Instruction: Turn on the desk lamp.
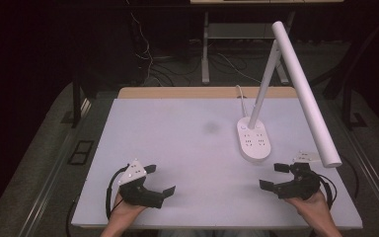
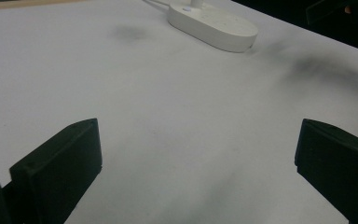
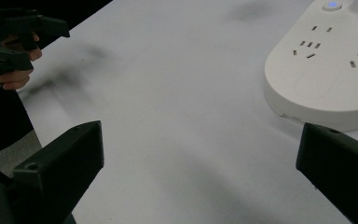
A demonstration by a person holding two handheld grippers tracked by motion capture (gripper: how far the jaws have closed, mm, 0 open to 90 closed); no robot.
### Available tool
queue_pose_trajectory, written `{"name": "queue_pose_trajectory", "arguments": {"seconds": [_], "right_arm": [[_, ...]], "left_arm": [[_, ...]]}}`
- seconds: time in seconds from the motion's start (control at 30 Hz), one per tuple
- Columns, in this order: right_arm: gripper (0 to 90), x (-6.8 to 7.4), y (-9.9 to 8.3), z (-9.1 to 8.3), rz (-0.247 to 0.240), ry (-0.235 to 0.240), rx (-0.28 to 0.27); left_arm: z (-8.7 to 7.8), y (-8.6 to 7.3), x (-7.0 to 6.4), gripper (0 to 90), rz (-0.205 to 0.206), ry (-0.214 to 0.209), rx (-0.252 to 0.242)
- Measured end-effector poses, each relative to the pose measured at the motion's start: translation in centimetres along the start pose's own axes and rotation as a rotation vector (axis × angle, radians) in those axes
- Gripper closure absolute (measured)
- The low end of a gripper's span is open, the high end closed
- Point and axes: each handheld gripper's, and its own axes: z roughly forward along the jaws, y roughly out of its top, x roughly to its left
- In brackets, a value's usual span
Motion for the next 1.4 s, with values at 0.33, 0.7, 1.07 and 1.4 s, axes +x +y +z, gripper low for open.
{"name": "queue_pose_trajectory", "arguments": {"seconds": [0.33,0.7,1.07,1.4], "right_arm": [[0.3,-0.7,1.6,-1.0,-0.001,0.001,-0.005],[0.3,-1.6,3.7,-1.3,-0.003,0.005,0.012],[0.3,-2.5,5.0,-0.8,0.001,0.003,0.04],[0.3,-3.7,6.4,-0.1,0.003,-0.01,0.062]], "left_arm": [[-0.1,-0.1,0.1,0.0,-0.008,0.011,-0.006],[-0.1,-0.1,0.1,0.0,-0.008,0.015,-0.01],[-0.1,-0.1,0.1,0.0,-0.008,0.016,-0.008],[-0.2,-0.1,0.1,0.0,-0.005,0.015,-0.006]]}}
